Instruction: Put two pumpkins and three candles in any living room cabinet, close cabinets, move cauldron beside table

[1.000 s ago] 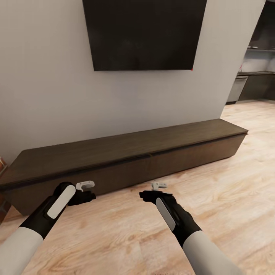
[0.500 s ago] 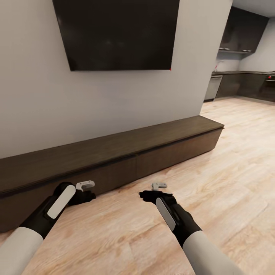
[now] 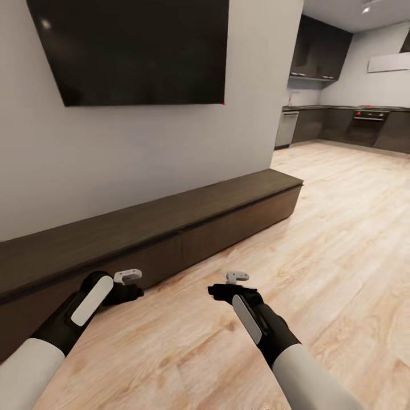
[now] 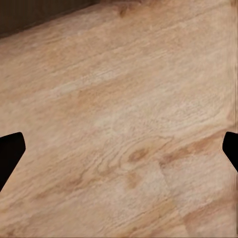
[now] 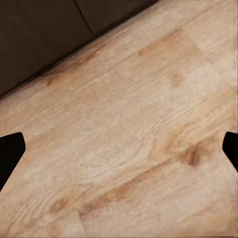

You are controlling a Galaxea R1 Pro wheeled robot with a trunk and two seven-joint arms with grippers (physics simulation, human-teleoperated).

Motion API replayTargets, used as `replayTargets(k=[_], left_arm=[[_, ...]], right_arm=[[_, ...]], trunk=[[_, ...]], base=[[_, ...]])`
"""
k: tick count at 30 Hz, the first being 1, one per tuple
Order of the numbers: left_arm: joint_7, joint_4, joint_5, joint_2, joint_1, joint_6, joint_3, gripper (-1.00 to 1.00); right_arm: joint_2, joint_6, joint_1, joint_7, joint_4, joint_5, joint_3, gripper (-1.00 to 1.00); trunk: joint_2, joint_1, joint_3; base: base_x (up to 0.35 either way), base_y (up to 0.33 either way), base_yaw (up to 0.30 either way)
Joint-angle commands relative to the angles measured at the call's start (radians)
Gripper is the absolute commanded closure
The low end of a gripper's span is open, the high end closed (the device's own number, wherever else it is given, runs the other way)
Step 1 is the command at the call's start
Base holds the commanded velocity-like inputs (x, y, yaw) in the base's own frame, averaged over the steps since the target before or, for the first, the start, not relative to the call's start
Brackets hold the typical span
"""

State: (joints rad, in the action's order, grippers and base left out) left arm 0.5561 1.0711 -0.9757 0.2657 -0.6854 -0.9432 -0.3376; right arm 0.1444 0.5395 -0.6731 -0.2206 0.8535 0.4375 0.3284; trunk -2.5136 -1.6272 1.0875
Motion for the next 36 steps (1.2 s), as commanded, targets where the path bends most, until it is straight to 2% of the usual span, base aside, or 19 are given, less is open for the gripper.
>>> replayTargets(k=[1, 36], left_arm=[[0.010, 0.002, -0.011, 0.001, -0.001, 0.000, -0.003, -1.00], [0.010, 0.005, -0.011, 0.000, -0.001, 0.000, -0.004, -1.00]], right_arm=[[0.000, 0.002, -0.001, -0.010, 0.001, 0.010, 0.003, -1.00], [0.000, 0.002, -0.001, -0.008, -0.001, 0.012, 0.001, -1.00]], trunk=[[0.000, 0.000, 0.001], [0.000, 0.000, 0.001]], base=[[0.000, 0.000, -0.272], [0.000, 0.000, -0.274]])
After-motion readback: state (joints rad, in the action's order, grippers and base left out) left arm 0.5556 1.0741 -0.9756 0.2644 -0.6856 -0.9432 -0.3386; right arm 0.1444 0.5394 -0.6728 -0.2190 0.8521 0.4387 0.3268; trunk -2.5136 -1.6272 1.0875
